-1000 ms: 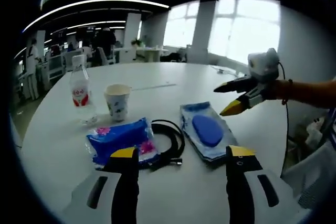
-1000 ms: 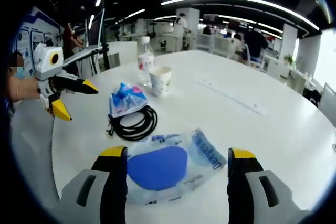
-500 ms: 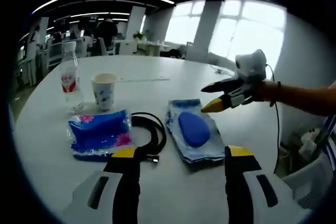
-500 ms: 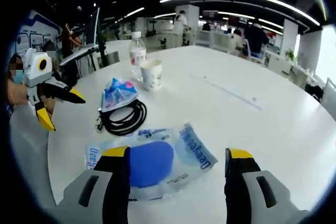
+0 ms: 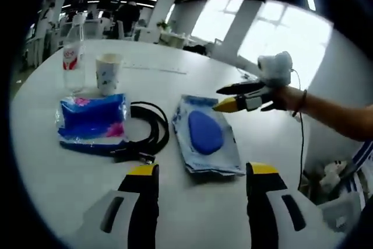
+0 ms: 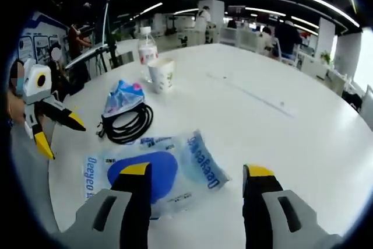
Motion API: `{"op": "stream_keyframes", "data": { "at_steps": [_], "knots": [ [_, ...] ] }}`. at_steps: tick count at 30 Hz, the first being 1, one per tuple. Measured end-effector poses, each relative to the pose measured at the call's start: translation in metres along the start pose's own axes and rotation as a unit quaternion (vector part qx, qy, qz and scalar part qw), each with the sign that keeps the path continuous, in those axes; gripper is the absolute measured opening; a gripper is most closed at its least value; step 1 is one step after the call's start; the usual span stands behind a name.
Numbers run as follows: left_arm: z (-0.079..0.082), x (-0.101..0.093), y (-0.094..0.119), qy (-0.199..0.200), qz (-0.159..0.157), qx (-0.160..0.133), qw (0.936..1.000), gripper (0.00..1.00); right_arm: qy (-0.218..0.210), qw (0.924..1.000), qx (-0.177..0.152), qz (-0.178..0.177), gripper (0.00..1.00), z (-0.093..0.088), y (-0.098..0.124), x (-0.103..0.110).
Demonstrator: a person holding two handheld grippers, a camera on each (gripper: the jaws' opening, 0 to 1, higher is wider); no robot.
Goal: Arrange the tabletop items into an orderly group along one side of the table until the central work area is clear of visible clutter.
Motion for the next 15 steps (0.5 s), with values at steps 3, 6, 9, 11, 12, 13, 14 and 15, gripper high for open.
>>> {"op": "stream_keyframes", "data": {
  "at_steps": [3,6,9,11,12,13,14,15],
  "knots": [
    [-0.003,-0.005,-0.004,0.046,-0.005,0.019,0.9987,0.53,-0.016,0.9999,-0.001,0.0,0.55,-0.003,-0.001,-0.003],
    [-0.002,-0.009,-0.008,0.055,-0.012,0.016,0.9983,0.52,-0.009,0.9999,0.01,-0.001,0.5,-0.005,-0.004,-0.005],
    [-0.003,-0.011,-0.011,0.069,-0.01,0.025,0.9972,0.51,-0.001,0.9998,0.018,0.002,0.44,-0.007,-0.007,-0.007],
    [-0.005,-0.012,-0.013,0.075,-0.004,0.032,0.9967,0.51,0.003,0.9998,0.018,0.002,0.44,-0.007,-0.009,-0.008],
    [-0.006,-0.012,-0.013,0.075,-0.002,0.033,0.9966,0.51,0.006,0.9998,0.021,0.003,0.43,-0.007,-0.011,-0.009],
    [-0.008,-0.014,-0.014,0.075,-0.001,0.034,0.9966,0.51,0.008,0.9997,0.022,0.003,0.42,-0.007,-0.011,-0.01],
    [-0.009,-0.015,-0.014,0.077,0.0,0.037,0.9964,0.51,0.009,0.9996,0.027,0.005,0.41,-0.008,-0.013,-0.01],
    [-0.01,-0.017,-0.015,0.079,-0.001,0.039,0.9961,0.51,0.01,0.9994,0.032,0.006,0.4,-0.009,-0.014,-0.011]
  ]
}}
Point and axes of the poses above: the point that each gripper's makers call its tool centre point, and the gripper's own axes: y roughly backward along the fingers, x roughly to its left, z roughly out of its top, the point moved 9 cm from there along y, roughly backward along the fingers, and after that the axes turned 15 degrees about z, right-handed, at the moved point
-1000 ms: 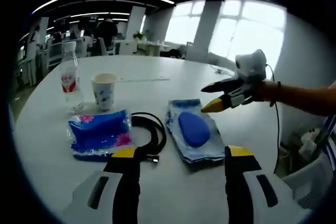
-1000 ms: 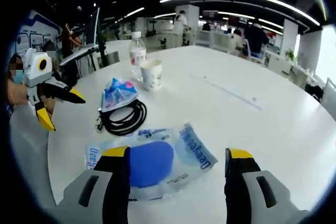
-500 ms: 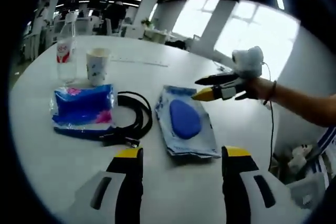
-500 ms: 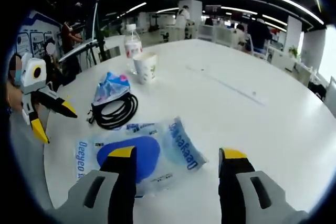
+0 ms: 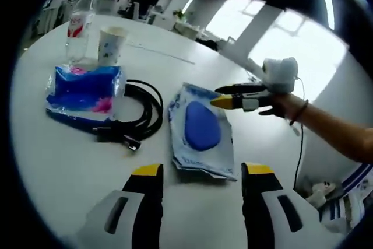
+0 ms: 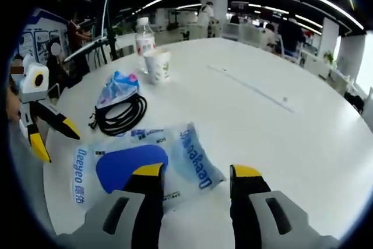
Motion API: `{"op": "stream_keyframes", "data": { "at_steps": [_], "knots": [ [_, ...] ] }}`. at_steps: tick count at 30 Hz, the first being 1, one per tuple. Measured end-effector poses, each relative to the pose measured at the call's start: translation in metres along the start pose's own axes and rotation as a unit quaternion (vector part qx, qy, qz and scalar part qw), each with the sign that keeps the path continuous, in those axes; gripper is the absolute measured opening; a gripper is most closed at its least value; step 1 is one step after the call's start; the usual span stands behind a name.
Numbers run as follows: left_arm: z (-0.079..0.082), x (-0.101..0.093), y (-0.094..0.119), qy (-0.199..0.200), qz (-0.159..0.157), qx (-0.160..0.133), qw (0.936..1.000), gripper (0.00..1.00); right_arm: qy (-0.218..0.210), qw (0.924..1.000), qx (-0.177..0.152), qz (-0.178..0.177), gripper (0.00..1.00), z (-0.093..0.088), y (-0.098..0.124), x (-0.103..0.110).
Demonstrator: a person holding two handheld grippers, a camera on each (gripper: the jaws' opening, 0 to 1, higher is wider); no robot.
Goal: Arrange the tabletop items into an orderly group along one side of the table until the central work area is clear of visible clutter.
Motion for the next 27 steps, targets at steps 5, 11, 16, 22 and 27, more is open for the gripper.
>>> {"op": "stream_keyframes", "data": {
  "at_steps": [5,11,16,22,27],
  "knots": [
    [-0.009,-0.015,-0.002,0.011,-0.014,0.021,0.9996,0.48,0.001,0.9995,0.03,0.006,0.34,-0.006,-0.002,-0.004],
    [-0.014,-0.025,-0.006,0.006,-0.018,0.032,0.9993,0.46,-0.001,0.9995,0.031,0.007,0.29,-0.008,0.001,-0.005],
    [-0.016,-0.028,-0.011,0.005,-0.017,0.04,0.999,0.43,-0.001,0.9995,0.032,0.005,0.26,-0.009,0.002,-0.005],
    [-0.017,-0.03,-0.015,0.019,-0.018,0.043,0.9987,0.39,-0.004,0.9993,0.036,0.004,0.2,-0.011,0.002,-0.004],
    [-0.018,-0.031,-0.018,0.024,-0.007,0.05,0.9984,0.36,-0.009,0.9994,0.033,0.002,0.07,-0.011,0.006,-0.002]
  ]
}}
Point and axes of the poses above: the point that each gripper's makers call its tool centre point, and the gripper's own axes: y roughly backward along the fingers, x roughly to its left, z roughly out of its top, the point moved 9 cm from there along y, roughly backward along the fingers, and after that the axes turned 15 degrees about z, right-handed, at the moved point
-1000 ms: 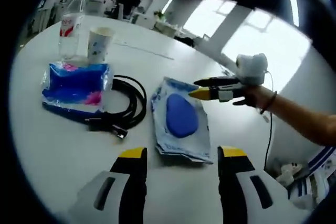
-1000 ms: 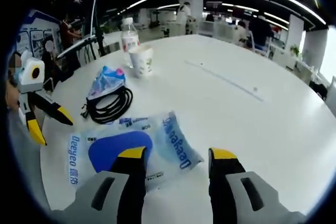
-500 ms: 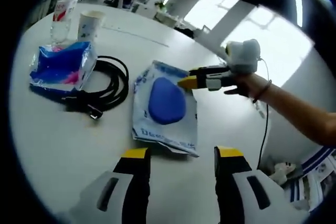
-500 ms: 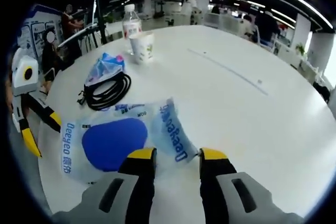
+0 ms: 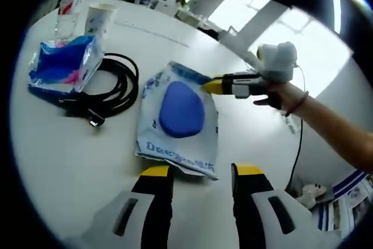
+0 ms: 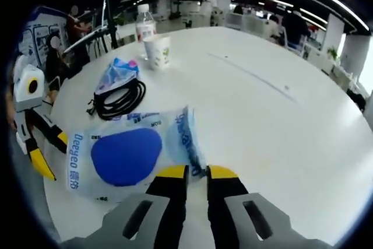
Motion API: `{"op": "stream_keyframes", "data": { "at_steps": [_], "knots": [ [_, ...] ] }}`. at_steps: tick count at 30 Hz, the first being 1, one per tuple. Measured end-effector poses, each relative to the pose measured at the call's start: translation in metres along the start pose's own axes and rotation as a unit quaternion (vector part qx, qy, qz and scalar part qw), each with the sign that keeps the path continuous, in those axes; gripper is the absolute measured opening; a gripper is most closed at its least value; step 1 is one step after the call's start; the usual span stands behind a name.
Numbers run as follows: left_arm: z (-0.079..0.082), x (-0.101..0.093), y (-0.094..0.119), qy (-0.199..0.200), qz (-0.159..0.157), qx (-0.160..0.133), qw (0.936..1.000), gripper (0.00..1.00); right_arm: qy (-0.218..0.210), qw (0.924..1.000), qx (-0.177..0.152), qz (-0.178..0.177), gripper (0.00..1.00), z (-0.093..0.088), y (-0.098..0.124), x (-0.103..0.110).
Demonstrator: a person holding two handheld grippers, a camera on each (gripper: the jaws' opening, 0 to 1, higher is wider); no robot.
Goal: Arrange the tabletop items into an orderly group along one side of the table until the central work area is clear of visible clutter.
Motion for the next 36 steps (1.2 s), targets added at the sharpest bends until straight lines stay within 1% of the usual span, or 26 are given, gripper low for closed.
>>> {"op": "stream_keyframes", "data": {
  "at_steps": [3,4,5,6,7,8,9,10,17,19,20,22,24,25,26,30,32,33,35,36],
  "knots": [
    [-0.001,0.002,-0.001,0.011,0.013,0.002,0.9999,0.31,-0.009,1.0,0.0,0.002,0.06,-0.002,0.002,0.002],
    [-0.001,0.003,-0.001,0.011,0.015,0.002,0.9998,0.29,-0.008,1.0,0.0,0.002,0.06,-0.003,0.002,0.003],
    [-0.002,0.005,-0.002,0.006,0.023,0.003,0.9997,0.26,-0.012,0.9999,0.0,0.004,0.05,-0.004,0.003,0.004],
    [-0.003,0.007,-0.002,-0.009,0.032,0.007,0.9994,0.18,-0.015,0.9999,0.0,0.005,0.05,-0.004,0.003,0.004],
    [-0.004,0.008,-0.002,-0.037,0.031,0.013,0.9987,0.11,-0.019,0.9998,-0.002,0.005,0.05,-0.005,0.005,0.005],
    [-0.005,0.009,-0.002,-0.044,0.035,0.019,0.9982,0.08,-0.021,0.9998,-0.001,0.006,0.04,-0.006,0.006,0.006],
    [-0.004,0.008,-0.002,-0.025,0.033,0.011,0.9991,0.08,-0.022,0.9997,-0.002,0.006,0.04,-0.007,0.007,0.007],
    [-0.004,0.007,-0.002,-0.019,0.031,0.009,0.9993,0.08,-0.022,0.9997,-0.002,0.006,0.03,-0.008,0.009,0.007],
    [-0.001,0.009,0.002,-0.03,0.032,-0.002,0.999,0.03,-0.019,0.9998,0.004,0.004,0.02,-0.014,0.018,0.011],
    [0.001,0.01,0.004,-0.033,0.034,-0.008,0.9988,0.03,-0.014,0.9999,0.007,-0.002,0.01,-0.017,0.02,0.012],
    [0.003,0.011,0.005,-0.027,0.031,-0.015,0.999,0.02,-0.013,0.9999,0.008,-0.004,0.01,-0.018,0.02,0.012],
    [0.007,0.01,0.007,-0.031,0.029,-0.023,0.9988,0.02,-0.007,0.9999,0.012,-0.009,0.0,-0.019,0.022,0.013],
    [0.01,0.01,0.008,-0.032,0.029,-0.025,0.9987,0.01,-0.004,0.9998,0.016,-0.011,0.0,-0.02,0.024,0.014],
    [0.013,0.011,0.009,-0.023,0.029,-0.03,0.9989,0.01,-0.001,0.9998,0.018,-0.012,0.0,-0.02,0.025,0.015],
    [0.014,0.012,0.009,-0.024,0.028,-0.03,0.9989,0.01,0.006,0.9996,0.024,-0.015,0.0,-0.021,0.027,0.016],
    [0.022,0.016,0.011,-0.024,0.032,-0.042,0.9983,0.0,0.015,0.9993,0.03,-0.017,0.0,-0.024,0.032,0.02],
    [0.028,0.019,0.012,-0.024,0.032,-0.05,0.998,0.0,0.016,0.9993,0.028,-0.02,0.0,-0.024,0.035,0.022],
    [0.033,0.02,0.012,-0.023,0.034,-0.058,0.9975,0.0,0.015,0.9994,0.024,-0.022,0.0,-0.024,0.037,0.023],
    [0.04,0.024,0.012,-0.018,0.033,-0.066,0.9971,0.0,0.005,0.9995,0.012,-0.03,0.0,-0.022,0.041,0.023],
    [0.043,0.025,0.012,-0.015,0.032,-0.071,0.9968,0.0,0.002,0.9993,0.011,-0.034,0.0,-0.021,0.042,0.023]
  ]
}}
Point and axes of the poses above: the point that each gripper's makers call its tool centre point, and the gripper's own axes: y roughly backward along the fingers, x roughly to its left, z roughly out of its top, the point moved 9 cm from there along y, roughly backward along the fingers, and after that the axes turned 15 degrees about z, right-handed, at the moved point
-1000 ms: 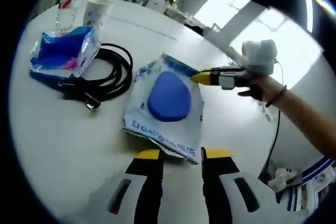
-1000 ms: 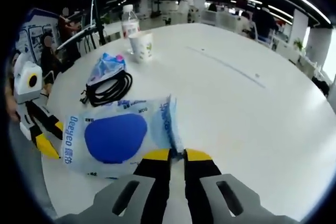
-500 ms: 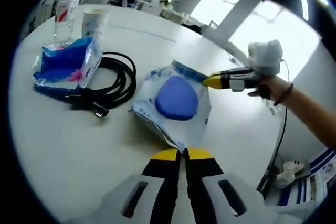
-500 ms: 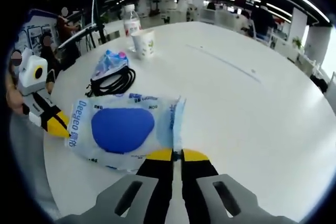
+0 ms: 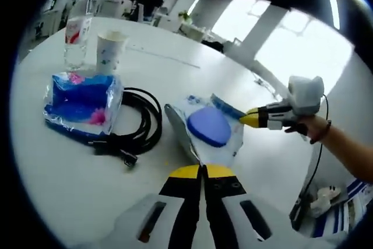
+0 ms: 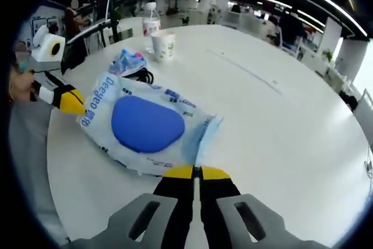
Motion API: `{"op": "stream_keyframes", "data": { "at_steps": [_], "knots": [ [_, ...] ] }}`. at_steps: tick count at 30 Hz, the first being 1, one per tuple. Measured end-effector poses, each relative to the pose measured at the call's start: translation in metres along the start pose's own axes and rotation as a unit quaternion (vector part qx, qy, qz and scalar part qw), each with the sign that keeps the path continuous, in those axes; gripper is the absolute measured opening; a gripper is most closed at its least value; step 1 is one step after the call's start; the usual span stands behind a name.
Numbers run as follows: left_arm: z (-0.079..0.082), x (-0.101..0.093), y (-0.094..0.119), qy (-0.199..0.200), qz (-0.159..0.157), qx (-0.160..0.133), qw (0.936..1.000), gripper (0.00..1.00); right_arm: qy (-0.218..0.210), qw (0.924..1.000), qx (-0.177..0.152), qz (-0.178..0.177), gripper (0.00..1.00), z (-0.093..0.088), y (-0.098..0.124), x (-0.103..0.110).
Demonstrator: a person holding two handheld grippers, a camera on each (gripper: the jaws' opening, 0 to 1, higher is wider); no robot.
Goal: Arrange the tabletop items into an orderly group along one side of the table until the central work area is clear of visible clutter.
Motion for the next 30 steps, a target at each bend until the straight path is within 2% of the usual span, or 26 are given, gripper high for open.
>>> {"op": "stream_keyframes", "data": {
  "at_steps": [6,13,16,19,22,24,30],
  "knots": [
    [0.03,0.01,-0.006,-0.003,0.011,-0.032,0.9994,0.0,0.006,0.9998,-0.011,-0.013,0.0,0.011,0.004,0.002],
    [0.061,0.018,-0.019,-0.032,0.016,-0.05,0.9981,0.0,-0.002,0.9986,-0.028,-0.046,0.0,0.024,0.003,-0.002],
    [0.074,0.02,-0.027,-0.032,0.016,-0.054,0.9979,0.0,-0.01,0.9976,-0.035,-0.059,0.0,0.028,0.002,-0.007],
    [0.085,0.024,-0.035,-0.032,0.021,-0.061,0.9974,0.0,-0.045,0.9951,-0.062,-0.062,0.0,0.032,0.0,-0.012],
    [0.094,0.031,-0.044,-0.027,0.03,-0.066,0.997,0.0,-0.097,0.989,-0.098,-0.053,0.0,0.035,-0.004,-0.016],
    [0.099,0.034,-0.049,-0.023,0.037,-0.067,0.9968,0.0,-0.104,0.9871,-0.111,-0.051,0.0,0.036,-0.006,-0.02],
    [0.11,0.041,-0.064,-0.011,0.054,-0.07,0.996,0.0,-0.116,0.9845,-0.121,-0.052,0.0,0.039,-0.016,-0.027]
  ]
}}
Point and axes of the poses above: the point that each gripper's makers call its tool centre point, and the gripper's own axes: y roughly backward along the fingers, x roughly to its left, z roughly out of its top, the point moved 9 cm from there along y, roughly backward along the fingers, and after that the axes turned 15 degrees about z, right-handed, at the moved point
